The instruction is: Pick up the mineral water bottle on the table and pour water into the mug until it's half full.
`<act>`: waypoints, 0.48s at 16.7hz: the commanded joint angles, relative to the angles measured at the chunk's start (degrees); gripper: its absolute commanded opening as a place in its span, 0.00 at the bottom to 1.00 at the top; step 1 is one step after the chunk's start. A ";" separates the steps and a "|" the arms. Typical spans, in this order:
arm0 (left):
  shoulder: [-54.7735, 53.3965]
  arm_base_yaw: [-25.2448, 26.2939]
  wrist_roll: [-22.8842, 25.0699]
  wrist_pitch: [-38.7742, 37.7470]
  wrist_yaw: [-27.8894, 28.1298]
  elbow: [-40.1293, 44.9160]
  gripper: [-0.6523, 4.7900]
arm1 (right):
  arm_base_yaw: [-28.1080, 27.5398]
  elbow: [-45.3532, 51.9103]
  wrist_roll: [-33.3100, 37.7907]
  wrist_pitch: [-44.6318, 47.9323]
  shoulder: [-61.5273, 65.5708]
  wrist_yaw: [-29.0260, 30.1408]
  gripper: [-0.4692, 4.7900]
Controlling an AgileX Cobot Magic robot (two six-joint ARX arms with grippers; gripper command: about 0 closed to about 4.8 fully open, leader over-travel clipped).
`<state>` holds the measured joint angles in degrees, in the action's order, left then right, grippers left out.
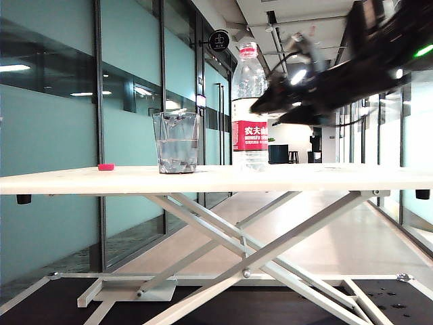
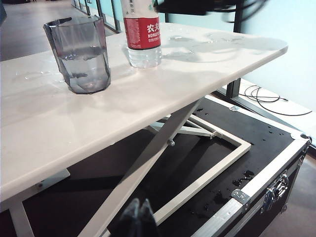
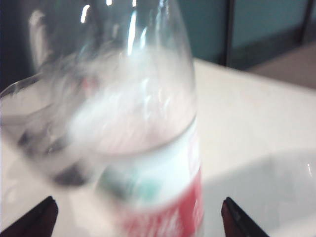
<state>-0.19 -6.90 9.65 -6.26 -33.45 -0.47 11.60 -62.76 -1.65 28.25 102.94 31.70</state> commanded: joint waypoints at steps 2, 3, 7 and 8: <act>-0.02 -0.07 0.42 0.72 0.48 -0.11 0.11 | -1.90 11.50 -0.22 -2.03 -15.63 -1.42 1.00; -0.02 -0.04 0.44 0.79 1.31 -0.11 0.11 | -1.90 13.97 -0.22 -2.84 -19.15 -2.93 0.90; -0.02 -0.04 -2.23 0.79 10.16 -0.11 0.11 | -1.88 26.56 -0.20 -7.41 -36.96 -4.15 0.07; -0.02 -0.04 -4.87 0.83 15.21 -0.11 0.11 | -1.81 29.44 -0.11 -9.57 -41.44 -6.69 0.07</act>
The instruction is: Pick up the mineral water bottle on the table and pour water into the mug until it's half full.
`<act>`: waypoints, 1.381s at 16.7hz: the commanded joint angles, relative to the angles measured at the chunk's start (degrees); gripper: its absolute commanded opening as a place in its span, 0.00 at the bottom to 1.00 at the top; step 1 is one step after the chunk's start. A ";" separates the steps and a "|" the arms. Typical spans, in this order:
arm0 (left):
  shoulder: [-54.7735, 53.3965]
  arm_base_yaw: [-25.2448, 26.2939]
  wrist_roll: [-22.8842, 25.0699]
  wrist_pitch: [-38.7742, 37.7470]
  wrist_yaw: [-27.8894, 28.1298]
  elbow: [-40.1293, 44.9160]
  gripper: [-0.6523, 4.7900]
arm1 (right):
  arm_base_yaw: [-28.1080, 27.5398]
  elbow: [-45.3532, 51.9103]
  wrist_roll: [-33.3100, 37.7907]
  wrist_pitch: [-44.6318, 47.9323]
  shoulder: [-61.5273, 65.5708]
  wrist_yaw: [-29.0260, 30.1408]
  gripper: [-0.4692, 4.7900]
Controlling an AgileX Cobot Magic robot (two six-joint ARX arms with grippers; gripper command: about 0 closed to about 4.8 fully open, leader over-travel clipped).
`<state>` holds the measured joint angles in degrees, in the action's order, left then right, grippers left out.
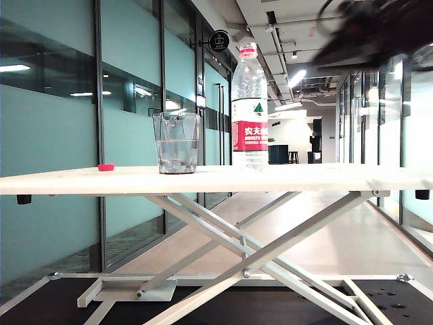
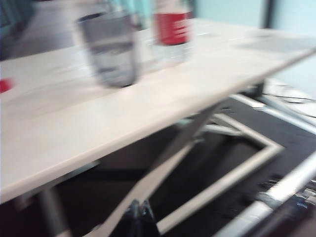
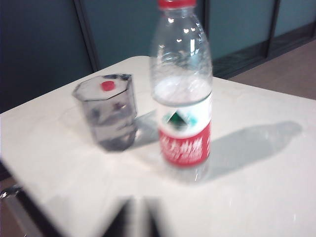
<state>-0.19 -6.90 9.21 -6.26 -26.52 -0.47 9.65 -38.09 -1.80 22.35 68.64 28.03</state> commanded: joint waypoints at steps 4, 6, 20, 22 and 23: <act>-0.02 -0.02 -7.76 1.33 16.44 -0.11 0.11 | 0.15 15.98 0.70 -8.33 -25.18 -8.02 0.07; -0.02 -0.02 -7.72 1.97 16.44 -0.11 0.11 | 0.15 21.92 3.21 -10.51 -36.04 -11.47 0.07; -0.02 6.54 -7.48 6.51 21.49 -0.09 0.11 | -3.32 37.77 1.31 -17.88 -68.67 -25.68 0.08; -0.02 10.05 -7.74 6.60 18.21 -0.09 0.11 | -5.60 37.77 1.40 -17.53 -68.67 -24.00 0.08; -0.02 11.15 -7.74 6.62 15.15 -0.09 0.11 | -6.29 37.77 1.40 -17.33 -68.67 -23.10 0.08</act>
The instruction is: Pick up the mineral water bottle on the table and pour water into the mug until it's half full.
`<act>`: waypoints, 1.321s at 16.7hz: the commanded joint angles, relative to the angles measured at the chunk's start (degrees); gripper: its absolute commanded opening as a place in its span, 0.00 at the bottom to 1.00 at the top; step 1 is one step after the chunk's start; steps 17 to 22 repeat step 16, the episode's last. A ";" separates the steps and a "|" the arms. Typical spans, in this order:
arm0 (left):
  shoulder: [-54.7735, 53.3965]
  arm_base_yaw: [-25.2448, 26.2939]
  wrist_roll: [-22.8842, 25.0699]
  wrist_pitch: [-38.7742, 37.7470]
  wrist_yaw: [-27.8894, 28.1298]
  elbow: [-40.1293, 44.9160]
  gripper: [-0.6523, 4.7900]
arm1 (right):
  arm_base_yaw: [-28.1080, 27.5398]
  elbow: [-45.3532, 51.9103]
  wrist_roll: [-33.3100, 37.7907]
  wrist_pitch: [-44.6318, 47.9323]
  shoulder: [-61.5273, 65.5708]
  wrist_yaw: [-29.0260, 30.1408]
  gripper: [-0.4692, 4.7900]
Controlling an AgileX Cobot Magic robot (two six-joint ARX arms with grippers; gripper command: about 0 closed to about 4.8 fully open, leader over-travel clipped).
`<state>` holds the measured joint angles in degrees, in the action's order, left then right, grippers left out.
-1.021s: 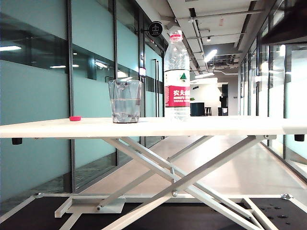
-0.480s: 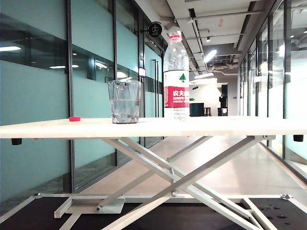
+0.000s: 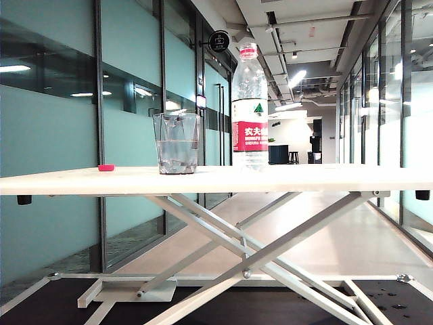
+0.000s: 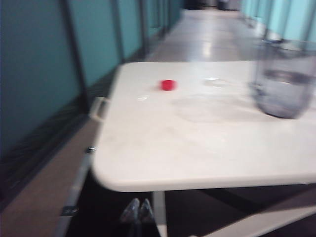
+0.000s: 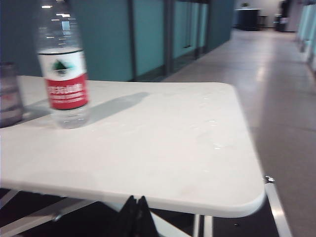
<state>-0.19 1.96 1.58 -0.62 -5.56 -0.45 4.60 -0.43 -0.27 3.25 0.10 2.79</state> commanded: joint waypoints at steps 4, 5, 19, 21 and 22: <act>-0.02 2.71 -0.11 0.55 -8.63 -0.13 0.11 | -1.09 0.11 0.61 1.88 -0.13 2.27 0.08; -0.02 2.71 -0.11 0.48 -8.63 -0.13 0.11 | -1.09 0.11 0.59 1.60 -0.13 2.25 0.08; -0.02 2.71 -0.11 0.46 -8.63 -0.13 0.11 | -1.09 0.13 0.59 1.22 -0.13 2.23 0.08; -0.02 2.71 -0.11 0.46 -8.63 -0.13 0.11 | -1.09 0.13 0.59 1.22 -0.13 2.23 0.08; -0.02 2.71 -0.11 0.46 -8.63 -0.13 0.11 | -1.09 0.13 0.59 1.22 -0.13 2.23 0.08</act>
